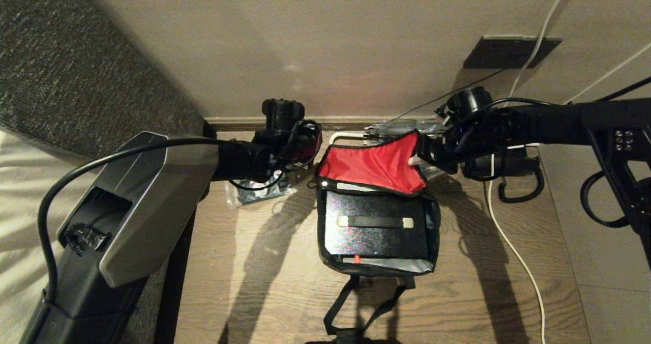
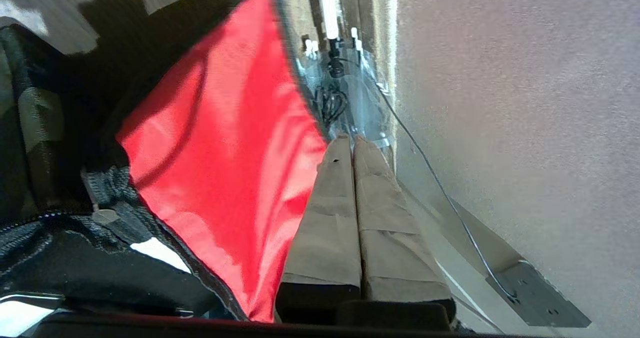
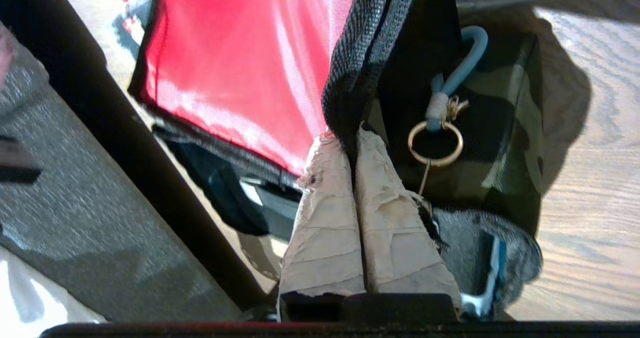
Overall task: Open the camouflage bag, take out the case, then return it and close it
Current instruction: Close the top of the storage box
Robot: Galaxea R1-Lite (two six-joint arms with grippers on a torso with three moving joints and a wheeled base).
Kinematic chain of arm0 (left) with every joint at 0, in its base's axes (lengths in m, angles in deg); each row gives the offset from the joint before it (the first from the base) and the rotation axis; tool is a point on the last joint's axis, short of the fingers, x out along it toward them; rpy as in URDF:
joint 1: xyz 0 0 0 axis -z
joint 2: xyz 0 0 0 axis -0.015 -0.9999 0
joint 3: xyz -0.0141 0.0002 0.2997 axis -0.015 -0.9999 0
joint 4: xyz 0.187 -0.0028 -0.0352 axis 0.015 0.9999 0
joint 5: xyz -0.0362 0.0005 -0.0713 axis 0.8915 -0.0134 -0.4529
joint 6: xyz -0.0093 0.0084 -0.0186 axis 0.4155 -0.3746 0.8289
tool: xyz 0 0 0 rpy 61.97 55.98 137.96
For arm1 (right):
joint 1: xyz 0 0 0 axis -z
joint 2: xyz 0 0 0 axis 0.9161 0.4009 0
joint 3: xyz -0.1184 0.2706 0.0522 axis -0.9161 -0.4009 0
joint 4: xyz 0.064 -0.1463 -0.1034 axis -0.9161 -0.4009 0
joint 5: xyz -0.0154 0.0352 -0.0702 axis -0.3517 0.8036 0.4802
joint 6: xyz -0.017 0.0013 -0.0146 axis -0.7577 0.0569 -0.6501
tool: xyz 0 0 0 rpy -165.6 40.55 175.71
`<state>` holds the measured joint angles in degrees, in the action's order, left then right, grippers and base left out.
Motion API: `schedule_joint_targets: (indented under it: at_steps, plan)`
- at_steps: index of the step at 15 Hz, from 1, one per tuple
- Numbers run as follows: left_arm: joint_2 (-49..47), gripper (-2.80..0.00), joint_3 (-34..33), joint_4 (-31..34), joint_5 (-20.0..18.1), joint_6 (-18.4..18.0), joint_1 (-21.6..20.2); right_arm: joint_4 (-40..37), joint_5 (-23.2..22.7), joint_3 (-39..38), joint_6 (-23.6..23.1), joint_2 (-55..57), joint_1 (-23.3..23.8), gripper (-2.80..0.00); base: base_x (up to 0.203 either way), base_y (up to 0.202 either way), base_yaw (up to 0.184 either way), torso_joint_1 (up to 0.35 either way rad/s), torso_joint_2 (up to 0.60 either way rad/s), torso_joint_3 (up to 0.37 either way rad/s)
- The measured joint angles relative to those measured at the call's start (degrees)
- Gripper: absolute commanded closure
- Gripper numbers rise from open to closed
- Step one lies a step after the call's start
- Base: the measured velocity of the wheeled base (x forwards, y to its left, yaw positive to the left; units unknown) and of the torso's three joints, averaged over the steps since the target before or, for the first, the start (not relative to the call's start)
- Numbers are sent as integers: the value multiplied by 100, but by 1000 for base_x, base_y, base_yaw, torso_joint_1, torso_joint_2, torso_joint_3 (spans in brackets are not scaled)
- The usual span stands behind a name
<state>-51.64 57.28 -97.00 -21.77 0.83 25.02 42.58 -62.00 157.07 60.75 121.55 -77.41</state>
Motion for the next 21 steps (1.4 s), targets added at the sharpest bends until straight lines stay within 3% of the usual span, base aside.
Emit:
schedule_joint_targets:
  at_steps: [8,21]
  plan:
    - [-20,0,-24,7,0,-14,5,-751,2,-27,-798,-249,-2,0,0,0,0,0,0,0]
    - [22,0,-25,153,0,-22,-27,-1727,0,-74,-1701,-658,-204,0,0,0,0,0,0,0]
